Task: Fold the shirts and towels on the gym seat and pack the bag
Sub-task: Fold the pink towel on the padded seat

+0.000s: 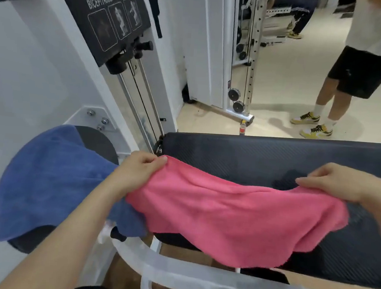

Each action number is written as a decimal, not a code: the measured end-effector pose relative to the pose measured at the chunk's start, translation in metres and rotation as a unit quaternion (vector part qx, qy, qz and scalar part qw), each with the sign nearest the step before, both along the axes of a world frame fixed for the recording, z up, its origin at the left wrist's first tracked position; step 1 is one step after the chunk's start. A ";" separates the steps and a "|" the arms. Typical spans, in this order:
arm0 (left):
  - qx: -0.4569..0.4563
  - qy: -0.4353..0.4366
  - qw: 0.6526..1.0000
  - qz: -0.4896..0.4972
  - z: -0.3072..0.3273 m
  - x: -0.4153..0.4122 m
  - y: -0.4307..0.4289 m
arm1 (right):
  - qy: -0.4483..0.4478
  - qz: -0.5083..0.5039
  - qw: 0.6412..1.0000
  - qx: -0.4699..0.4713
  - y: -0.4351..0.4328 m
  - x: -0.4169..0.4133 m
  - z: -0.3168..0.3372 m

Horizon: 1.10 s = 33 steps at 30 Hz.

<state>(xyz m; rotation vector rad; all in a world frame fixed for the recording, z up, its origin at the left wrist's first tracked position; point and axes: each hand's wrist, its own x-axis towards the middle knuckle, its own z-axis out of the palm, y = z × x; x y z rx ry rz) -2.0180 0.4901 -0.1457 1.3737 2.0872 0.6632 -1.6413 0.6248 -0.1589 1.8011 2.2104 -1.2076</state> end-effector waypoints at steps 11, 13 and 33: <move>-0.047 -0.060 0.997 0.025 -0.032 -0.020 0.023 | 0.150 -0.065 0.986 0.011 0.023 0.024 -0.020; -0.026 -0.005 0.999 0.023 -0.046 -0.010 0.030 | 0.032 -0.091 0.989 0.108 0.021 0.016 -0.031; -0.023 -0.155 0.988 0.014 -0.081 0.078 -0.073 | 0.354 0.121 0.916 0.141 -0.058 -0.146 -0.006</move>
